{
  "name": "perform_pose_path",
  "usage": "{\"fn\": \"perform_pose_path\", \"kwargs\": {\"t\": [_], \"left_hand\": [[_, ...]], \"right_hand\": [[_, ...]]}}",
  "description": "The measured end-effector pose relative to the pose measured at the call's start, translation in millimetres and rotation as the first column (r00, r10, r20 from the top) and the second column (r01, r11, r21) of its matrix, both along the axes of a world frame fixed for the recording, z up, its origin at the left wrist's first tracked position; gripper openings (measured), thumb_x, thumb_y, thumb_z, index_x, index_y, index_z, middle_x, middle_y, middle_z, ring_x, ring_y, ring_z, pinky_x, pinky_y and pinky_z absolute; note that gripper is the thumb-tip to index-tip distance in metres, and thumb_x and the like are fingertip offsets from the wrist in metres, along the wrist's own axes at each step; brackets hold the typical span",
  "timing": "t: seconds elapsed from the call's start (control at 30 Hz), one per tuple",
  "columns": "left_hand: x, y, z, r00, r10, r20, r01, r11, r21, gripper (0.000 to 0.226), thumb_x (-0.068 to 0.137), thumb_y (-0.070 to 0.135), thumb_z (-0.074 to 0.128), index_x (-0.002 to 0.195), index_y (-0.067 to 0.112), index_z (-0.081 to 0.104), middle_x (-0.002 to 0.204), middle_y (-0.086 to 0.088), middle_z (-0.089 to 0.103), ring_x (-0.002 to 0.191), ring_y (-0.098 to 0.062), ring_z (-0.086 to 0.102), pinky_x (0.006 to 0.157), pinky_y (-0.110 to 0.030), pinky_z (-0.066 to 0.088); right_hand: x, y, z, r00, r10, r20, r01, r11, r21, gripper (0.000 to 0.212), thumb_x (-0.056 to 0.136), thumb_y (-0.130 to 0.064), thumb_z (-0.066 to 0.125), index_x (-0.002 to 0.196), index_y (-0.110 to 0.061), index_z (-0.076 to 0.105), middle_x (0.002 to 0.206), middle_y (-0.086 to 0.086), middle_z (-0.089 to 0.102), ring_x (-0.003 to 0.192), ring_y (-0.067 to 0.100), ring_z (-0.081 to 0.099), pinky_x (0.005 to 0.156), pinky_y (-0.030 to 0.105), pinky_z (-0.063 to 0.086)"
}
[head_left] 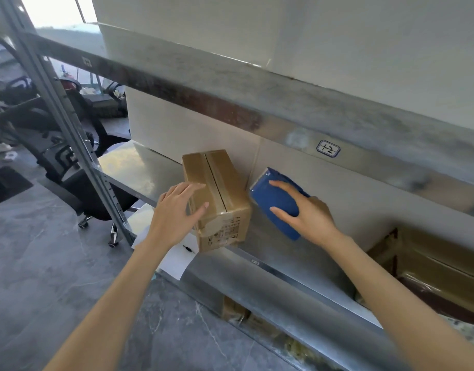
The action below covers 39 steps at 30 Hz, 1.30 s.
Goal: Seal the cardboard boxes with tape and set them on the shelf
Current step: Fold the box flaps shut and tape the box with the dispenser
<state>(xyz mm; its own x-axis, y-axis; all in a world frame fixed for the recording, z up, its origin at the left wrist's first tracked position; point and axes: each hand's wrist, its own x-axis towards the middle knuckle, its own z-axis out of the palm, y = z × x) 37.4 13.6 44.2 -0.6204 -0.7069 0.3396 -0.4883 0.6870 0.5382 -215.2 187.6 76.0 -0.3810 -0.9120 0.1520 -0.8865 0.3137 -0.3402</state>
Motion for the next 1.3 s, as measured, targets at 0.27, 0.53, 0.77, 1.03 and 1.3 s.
{"fn": "perform_pose_path", "kwargs": {"t": [0.27, 0.53, 0.77, 1.03, 1.3], "left_hand": [[-4.2, -5.3, 12.2, 0.989, -0.094, -0.114, 0.11, 0.984, 0.138, 0.04, 0.093, 0.032, 0.067, 0.132, 0.032, 0.061, 0.118, 0.017, 0.065, 0.105, 0.001, 0.058, 0.092, -0.025, 0.047], [0.9, -5.9, 20.4, 0.95, -0.288, -0.121, 0.312, 0.892, 0.327, 0.041, 0.094, 0.003, 0.063, 0.129, 0.026, 0.064, 0.117, 0.017, 0.067, 0.109, 0.009, 0.058, 0.088, -0.002, 0.039], [2.2, -6.3, 13.6, 0.938, -0.312, -0.151, 0.347, 0.86, 0.374, 0.046, 0.095, -0.006, 0.055, 0.127, 0.025, 0.065, 0.128, 0.019, 0.061, 0.118, 0.007, 0.053, 0.096, -0.007, 0.042], [-6.4, -5.0, 15.6, 0.935, -0.324, -0.142, 0.353, 0.856, 0.378, 0.044, 0.089, -0.015, 0.052, 0.112, 0.02, 0.068, 0.108, 0.01, 0.07, 0.103, 0.003, 0.062, 0.09, -0.012, 0.048], [-9.4, -8.3, 11.0, 0.963, -0.246, -0.113, 0.27, 0.907, 0.322, 0.029, 0.086, -0.013, 0.057, 0.089, 0.013, 0.069, 0.087, 0.004, 0.071, 0.084, -0.009, 0.066, 0.085, -0.03, 0.055]], "right_hand": [[28.0, -5.6, 27.7, 0.919, 0.361, -0.157, -0.357, 0.933, 0.051, 0.056, 0.093, -0.053, 0.056, 0.143, -0.052, 0.031, 0.051, -0.004, 0.042, 0.045, 0.012, 0.042, 0.051, 0.027, 0.038], [42.8, -11.8, 17.1, 0.824, 0.512, -0.242, -0.509, 0.857, 0.082, 0.052, 0.096, -0.057, 0.042, 0.145, -0.05, 0.027, 0.05, -0.003, 0.04, 0.045, 0.013, 0.038, 0.049, 0.038, 0.045], [48.1, -10.4, 12.9, 0.801, 0.525, -0.287, -0.535, 0.843, 0.05, 0.053, 0.096, -0.051, 0.049, 0.146, -0.046, 0.033, 0.049, -0.006, 0.033, 0.044, 0.013, 0.029, 0.042, 0.031, 0.037], [51.4, -10.8, 14.2, 0.786, 0.55, -0.283, -0.557, 0.828, 0.061, 0.052, 0.097, -0.051, 0.046, 0.147, -0.044, 0.033, 0.049, -0.007, 0.031, 0.042, 0.012, 0.029, 0.041, 0.029, 0.036], [47.6, -12.6, 15.3, 0.788, 0.547, -0.283, -0.541, 0.834, 0.108, 0.052, 0.098, -0.052, 0.043, 0.148, -0.046, 0.032, 0.048, -0.005, 0.035, 0.042, 0.013, 0.032, 0.043, 0.03, 0.039]]}}
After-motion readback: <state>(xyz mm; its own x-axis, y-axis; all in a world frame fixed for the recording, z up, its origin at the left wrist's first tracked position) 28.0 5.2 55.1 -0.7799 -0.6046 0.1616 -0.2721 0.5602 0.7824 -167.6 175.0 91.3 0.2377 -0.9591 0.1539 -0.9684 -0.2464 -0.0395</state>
